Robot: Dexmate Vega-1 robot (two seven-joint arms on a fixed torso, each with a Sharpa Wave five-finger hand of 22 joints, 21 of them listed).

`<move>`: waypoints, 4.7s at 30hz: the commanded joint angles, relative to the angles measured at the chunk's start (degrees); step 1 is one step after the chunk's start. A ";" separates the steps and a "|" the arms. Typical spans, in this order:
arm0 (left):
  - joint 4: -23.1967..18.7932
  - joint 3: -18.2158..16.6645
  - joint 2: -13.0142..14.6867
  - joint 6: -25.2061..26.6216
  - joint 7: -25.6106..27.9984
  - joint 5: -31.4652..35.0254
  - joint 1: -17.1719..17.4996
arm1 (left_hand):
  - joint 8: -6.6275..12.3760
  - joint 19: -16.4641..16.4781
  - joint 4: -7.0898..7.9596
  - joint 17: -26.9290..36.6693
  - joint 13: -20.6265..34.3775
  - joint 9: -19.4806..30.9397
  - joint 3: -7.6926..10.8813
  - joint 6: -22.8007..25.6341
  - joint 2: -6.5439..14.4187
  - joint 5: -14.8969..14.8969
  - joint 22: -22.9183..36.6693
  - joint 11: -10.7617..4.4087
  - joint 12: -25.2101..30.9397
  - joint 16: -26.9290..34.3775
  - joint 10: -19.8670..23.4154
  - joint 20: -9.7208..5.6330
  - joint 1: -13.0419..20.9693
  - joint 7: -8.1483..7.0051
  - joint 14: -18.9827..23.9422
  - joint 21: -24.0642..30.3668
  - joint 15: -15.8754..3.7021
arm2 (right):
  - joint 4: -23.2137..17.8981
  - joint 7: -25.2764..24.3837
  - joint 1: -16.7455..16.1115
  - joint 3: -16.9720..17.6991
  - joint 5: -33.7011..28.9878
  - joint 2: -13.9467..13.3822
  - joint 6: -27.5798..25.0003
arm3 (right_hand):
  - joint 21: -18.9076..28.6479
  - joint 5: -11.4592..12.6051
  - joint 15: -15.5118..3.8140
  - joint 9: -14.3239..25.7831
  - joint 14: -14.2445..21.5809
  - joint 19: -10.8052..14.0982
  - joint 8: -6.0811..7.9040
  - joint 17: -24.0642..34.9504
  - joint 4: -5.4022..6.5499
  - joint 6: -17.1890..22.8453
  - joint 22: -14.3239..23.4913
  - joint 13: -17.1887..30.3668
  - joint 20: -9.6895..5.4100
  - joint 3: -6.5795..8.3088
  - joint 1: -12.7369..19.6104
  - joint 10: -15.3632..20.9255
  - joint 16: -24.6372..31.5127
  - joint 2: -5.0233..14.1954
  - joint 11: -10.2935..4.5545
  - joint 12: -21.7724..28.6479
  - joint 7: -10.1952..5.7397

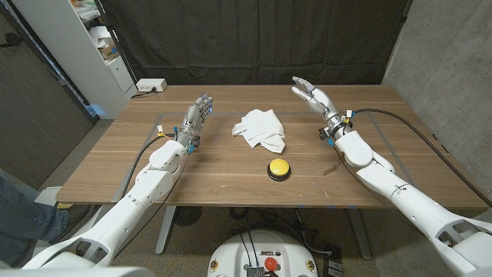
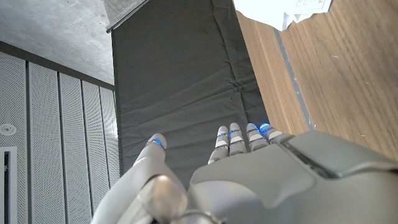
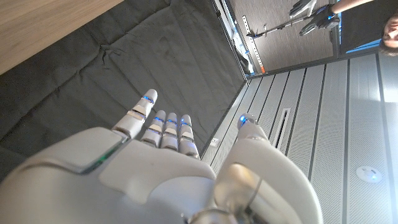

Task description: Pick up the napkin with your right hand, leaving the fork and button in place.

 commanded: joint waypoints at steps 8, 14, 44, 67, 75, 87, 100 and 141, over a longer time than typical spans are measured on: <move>-0.66 0.51 0.09 0.69 0.70 0.43 0.03 | 0.14 -0.41 -0.37 0.15 0.24 0.30 0.01 0.63 0.40 -0.09 0.15 0.18 0.49 -0.13 0.49 0.15 0.04 0.23 -0.43 0.15 -0.20 | -0.47 -3.25 1.10 -1.07 -7.24 -1.32 -1.03 | 0.14 0.31 0.27 0.15 -0.58 -0.72 -0.03 -0.04 -0.19 -0.43 0.24 0.14 0.23 0.17 0.33 -0.74 0.05 -0.01 -0.11 -0.25 -0.01; -0.59 0.61 0.14 0.64 0.44 0.43 -0.15 | 0.13 -0.44 -0.41 0.15 0.24 0.30 -0.02 0.69 0.43 -0.10 0.15 0.27 0.46 -0.13 0.48 0.14 0.04 0.19 -0.44 0.15 -0.27 | -0.61 -3.31 1.52 -1.64 -8.19 -1.64 -1.45 | 0.07 0.32 0.25 0.15 -0.77 -1.01 -0.07 -0.11 -0.25 -0.58 0.24 0.14 0.31 0.17 0.37 -0.90 -0.01 0.01 -0.15 -0.28 0.02; -0.78 0.85 0.69 1.36 0.08 0.62 -0.48 | 0.02 -0.52 -0.66 0.15 0.28 0.31 -0.25 0.82 0.58 -0.17 0.17 0.16 0.45 -0.09 0.79 0.24 0.01 0.13 -0.43 0.24 -0.30 | -1.17 -7.55 3.96 -4.43 -16.69 -1.90 -2.50 | 0.05 0.40 0.57 0.14 -1.03 -1.80 -0.09 -0.81 -1.89 -1.07 0.22 0.12 0.61 0.89 2.80 -1.34 -0.16 0.24 0.03 -0.25 0.04; -1.15 0.89 0.96 0.97 -0.33 0.41 -0.05 | -0.05 -0.44 -0.88 0.15 0.29 0.31 -0.50 0.80 0.43 -0.17 0.19 0.10 0.36 -0.10 0.75 0.37 -0.02 0.12 -0.49 0.32 -0.34 | -6.37 -6.91 4.17 -6.09 -21.95 -3.89 -7.86 | -0.06 0.17 0.95 0.15 -1.76 -2.75 -0.19 -0.95 -2.06 -1.62 0.24 0.12 0.99 0.60 2.99 -2.24 -0.24 0.23 0.04 -0.45 0.19; -1.42 0.91 1.17 1.30 -0.24 0.37 0.20 | -0.07 -0.51 -0.96 0.15 0.30 0.31 -0.57 0.79 0.41 -0.17 0.19 0.16 0.33 -0.13 0.74 0.43 -0.02 0.16 -0.57 0.31 -0.33 | -8.71 -5.46 4.36 -6.82 -23.49 -4.73 -10.84 | -0.17 0.05 0.98 0.15 -2.16 -3.37 -0.31 -0.95 -1.99 -2.08 0.25 0.12 1.15 0.46 2.89 -2.71 -0.27 0.32 0.17 -0.53 0.35; -2.60 1.07 1.63 1.68 0.41 0.83 0.87 | -0.08 -0.52 -1.07 0.15 0.30 0.31 -0.67 0.82 0.41 -0.17 0.20 0.25 0.33 -0.09 0.83 0.47 -0.02 0.18 -0.50 0.34 -0.36 | -9.83 -4.52 5.34 -8.05 -25.41 -5.27 -13.45 | -0.27 -0.14 1.23 0.15 -3.13 -4.49 -0.64 -1.03 -2.02 -3.54 0.26 0.12 1.30 0.24 2.92 -4.09 -0.43 0.41 0.28 -0.77 0.39; -2.65 1.11 1.42 1.45 0.84 0.72 1.02 | -0.11 -0.56 -1.21 0.15 0.31 0.31 -0.78 0.82 0.46 -0.16 0.20 0.35 0.25 -0.14 0.74 -0.27 0.00 0.16 -0.67 0.35 -0.30 | -10.40 -5.10 6.81 -9.79 -29.45 -5.38 -15.31 | -0.22 -0.39 1.40 0.16 -3.95 -5.36 -0.78 -1.02 -1.82 -4.86 0.26 0.12 1.56 -0.04 2.64 -5.38 -0.43 0.71 0.24 -0.85 0.14; 0.56 1.75 0.14 1.26 -0.60 0.86 -1.43 | -0.18 -0.85 -1.50 0.15 0.33 0.32 -1.01 0.71 0.65 -0.16 0.21 0.15 0.14 -0.14 0.61 0.54 0.02 0.00 -0.83 0.32 -0.47 | -4.60 -5.77 13.56 -15.73 -34.87 -2.25 -17.86 | 0.07 -0.52 1.06 0.14 -4.27 -5.85 -0.43 -1.41 -2.49 -5.36 0.26 0.07 1.53 -0.15 3.57 -5.52 -0.29 0.63 -0.26 -0.43 0.18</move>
